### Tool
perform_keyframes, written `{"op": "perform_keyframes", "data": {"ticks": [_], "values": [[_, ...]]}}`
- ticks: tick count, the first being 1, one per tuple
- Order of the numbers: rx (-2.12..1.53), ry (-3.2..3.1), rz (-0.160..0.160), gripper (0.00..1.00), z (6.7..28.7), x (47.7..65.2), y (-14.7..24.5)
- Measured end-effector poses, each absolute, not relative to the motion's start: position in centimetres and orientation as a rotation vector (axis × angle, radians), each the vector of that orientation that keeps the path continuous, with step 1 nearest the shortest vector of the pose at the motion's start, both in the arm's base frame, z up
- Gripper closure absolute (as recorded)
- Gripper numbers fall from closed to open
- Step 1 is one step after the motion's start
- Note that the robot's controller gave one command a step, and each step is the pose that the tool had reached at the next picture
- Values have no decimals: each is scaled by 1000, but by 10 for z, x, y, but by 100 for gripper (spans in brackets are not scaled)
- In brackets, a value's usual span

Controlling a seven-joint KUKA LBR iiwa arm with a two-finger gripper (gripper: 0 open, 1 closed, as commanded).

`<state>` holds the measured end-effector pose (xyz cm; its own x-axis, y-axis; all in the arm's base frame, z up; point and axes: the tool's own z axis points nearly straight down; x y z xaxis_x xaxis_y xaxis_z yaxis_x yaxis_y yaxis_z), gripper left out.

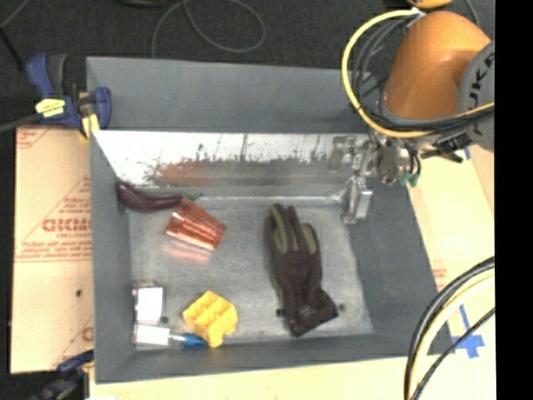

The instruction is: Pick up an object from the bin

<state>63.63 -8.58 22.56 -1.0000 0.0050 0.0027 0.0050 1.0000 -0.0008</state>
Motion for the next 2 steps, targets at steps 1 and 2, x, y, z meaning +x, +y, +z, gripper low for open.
{"op": "perform_keyframes", "data": {"ticks": [1,2], "values": [[-6,-3146,3,0,231,637,-86],[-9,-3153,5,0,185,636,-82]]}}
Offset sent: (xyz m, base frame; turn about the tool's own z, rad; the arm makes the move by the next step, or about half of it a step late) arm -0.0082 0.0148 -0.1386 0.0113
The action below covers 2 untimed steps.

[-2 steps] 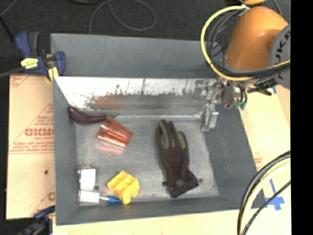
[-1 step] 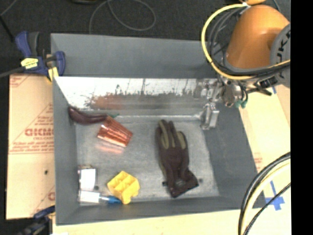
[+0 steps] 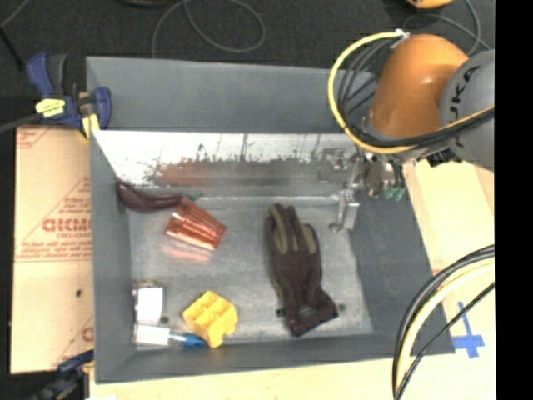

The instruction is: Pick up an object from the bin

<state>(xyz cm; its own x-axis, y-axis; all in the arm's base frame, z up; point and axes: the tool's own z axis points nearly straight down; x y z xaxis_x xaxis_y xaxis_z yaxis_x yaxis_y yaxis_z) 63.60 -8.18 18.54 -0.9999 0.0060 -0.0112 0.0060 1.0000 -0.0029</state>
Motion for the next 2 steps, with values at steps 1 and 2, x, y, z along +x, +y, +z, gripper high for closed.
{"op": "perform_keyframes", "data": {"ticks": [1,2], "values": [[176,3134,-1,0,153,629,-70],[379,3107,-1,0,140,635,-55]]}}
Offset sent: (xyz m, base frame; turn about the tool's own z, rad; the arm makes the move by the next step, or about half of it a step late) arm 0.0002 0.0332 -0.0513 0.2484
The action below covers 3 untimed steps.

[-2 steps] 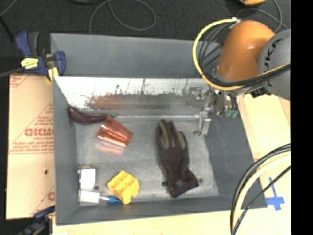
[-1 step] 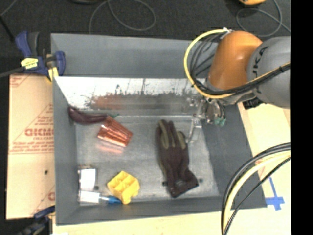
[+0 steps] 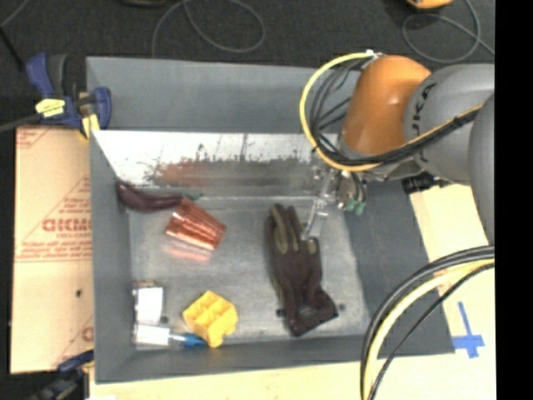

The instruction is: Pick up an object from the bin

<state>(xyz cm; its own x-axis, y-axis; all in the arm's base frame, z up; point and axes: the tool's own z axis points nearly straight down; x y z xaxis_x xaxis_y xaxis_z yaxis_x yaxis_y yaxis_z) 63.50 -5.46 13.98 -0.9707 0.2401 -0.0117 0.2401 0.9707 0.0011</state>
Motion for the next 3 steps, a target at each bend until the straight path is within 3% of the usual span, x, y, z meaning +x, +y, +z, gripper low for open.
{"op": "perform_keyframes", "data": {"ticks": [1,2,3], "values": [[265,3122,-3,100,73,638,-44],[264,3122,-3,100,73,638,-44],[304,3110,-3,100,236,627,-40]]}}
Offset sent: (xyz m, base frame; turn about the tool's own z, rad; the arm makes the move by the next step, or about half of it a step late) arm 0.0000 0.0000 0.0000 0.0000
